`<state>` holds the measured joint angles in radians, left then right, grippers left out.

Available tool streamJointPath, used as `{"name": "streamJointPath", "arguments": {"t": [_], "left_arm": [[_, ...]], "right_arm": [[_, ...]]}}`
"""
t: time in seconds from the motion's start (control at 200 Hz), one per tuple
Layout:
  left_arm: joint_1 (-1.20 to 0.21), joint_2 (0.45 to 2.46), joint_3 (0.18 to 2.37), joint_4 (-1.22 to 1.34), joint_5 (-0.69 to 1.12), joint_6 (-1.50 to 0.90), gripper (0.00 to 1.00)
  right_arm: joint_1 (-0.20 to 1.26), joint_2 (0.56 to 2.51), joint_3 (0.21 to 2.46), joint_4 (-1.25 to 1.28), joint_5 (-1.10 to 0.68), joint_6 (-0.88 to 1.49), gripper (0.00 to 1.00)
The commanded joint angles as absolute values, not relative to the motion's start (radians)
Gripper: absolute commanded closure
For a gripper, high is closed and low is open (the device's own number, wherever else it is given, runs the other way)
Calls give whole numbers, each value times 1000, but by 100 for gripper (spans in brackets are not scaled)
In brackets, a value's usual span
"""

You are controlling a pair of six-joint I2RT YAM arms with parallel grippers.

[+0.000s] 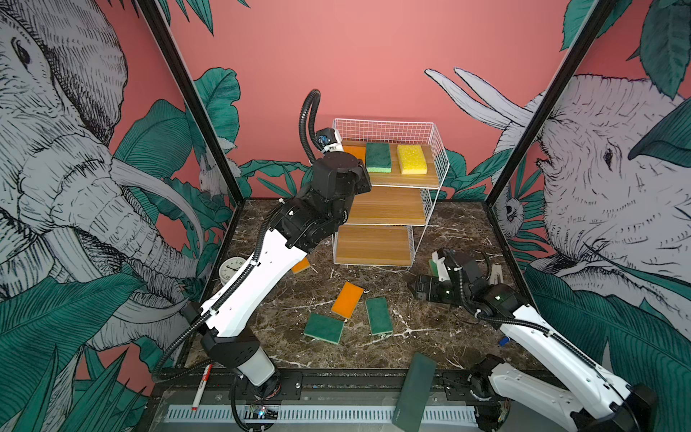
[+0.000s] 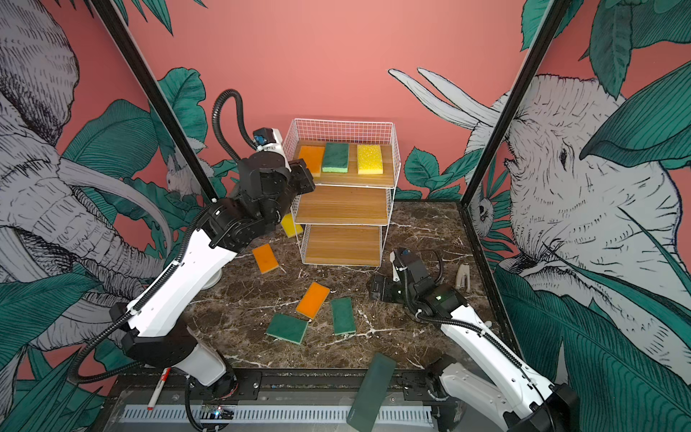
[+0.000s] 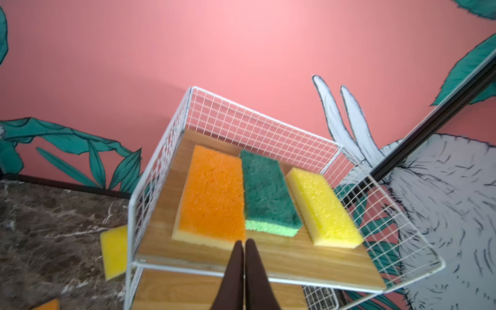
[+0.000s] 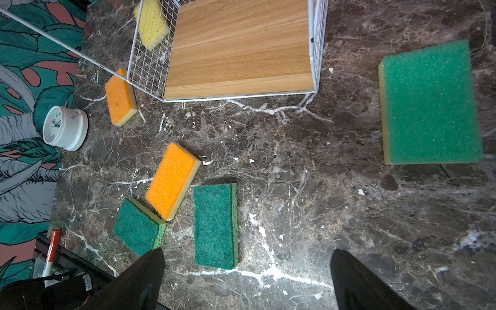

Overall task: Arrange cleaning sponges on a shelf
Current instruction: Place the cleaning sponge on the shelf.

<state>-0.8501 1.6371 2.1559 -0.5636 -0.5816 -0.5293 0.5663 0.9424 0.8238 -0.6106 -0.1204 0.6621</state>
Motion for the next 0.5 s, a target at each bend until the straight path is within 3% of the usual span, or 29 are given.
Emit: {"name": "streamJointPath", "arguments": {"t": [0.0,0.18,0.495], "left_arm": [[-840,1724,2319,-689,-521,-521,97],[-792,1921,2692,-934,-461,-531,100],[-724,1909,2580,-881,-396,-592,100]], "right_arm": [[562,945,851,-604,-125,655,1],[562,948,868,-617,-117,638,1],[562,972,884,-623,-124,621,1]]}}
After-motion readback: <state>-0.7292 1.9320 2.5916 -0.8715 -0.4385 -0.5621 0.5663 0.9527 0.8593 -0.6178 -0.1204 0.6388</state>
